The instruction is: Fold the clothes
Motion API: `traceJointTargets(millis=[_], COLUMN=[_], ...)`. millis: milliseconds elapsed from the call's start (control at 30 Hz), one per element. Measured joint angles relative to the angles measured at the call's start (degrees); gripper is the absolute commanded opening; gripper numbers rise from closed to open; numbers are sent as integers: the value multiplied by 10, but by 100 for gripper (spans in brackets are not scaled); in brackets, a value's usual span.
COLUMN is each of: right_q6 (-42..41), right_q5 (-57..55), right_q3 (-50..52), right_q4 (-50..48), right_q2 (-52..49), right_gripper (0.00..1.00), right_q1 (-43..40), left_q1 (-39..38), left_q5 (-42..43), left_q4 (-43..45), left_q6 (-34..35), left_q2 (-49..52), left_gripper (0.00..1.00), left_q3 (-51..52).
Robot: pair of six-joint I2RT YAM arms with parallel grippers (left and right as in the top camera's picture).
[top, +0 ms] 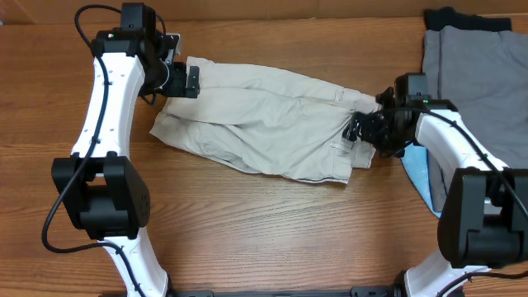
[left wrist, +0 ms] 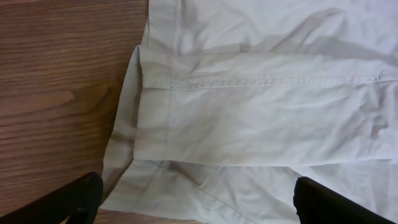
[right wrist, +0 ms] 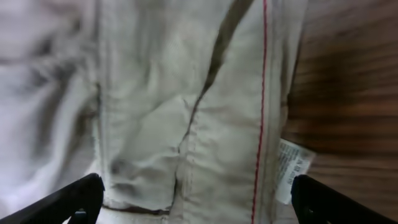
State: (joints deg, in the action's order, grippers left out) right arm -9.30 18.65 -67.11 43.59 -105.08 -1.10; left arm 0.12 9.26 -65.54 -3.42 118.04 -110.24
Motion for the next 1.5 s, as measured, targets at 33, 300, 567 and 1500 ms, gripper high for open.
traceJointTargets(millis=[33, 300, 567, 1500], right_q6=[0, -8, -21, -20], right_q5=[5, 62, 173, 102], right_q3=[6, 47, 57, -245], right_q4=[-8, -97, -144, 113], right_q2=[-4, -14, -69, 25], right_gripper=[100, 82, 4, 4], right_q1=[0, -4, 9, 91], left_q1=[0, 0, 0, 39], left_q5=[0, 0, 0, 2], left_q4=[0, -2, -7, 0], left_q6=[0, 0, 0, 26], left_q2=[0, 0, 0, 0], left_gripper=[100, 100, 100, 100], left_q3=[0, 0, 0, 0])
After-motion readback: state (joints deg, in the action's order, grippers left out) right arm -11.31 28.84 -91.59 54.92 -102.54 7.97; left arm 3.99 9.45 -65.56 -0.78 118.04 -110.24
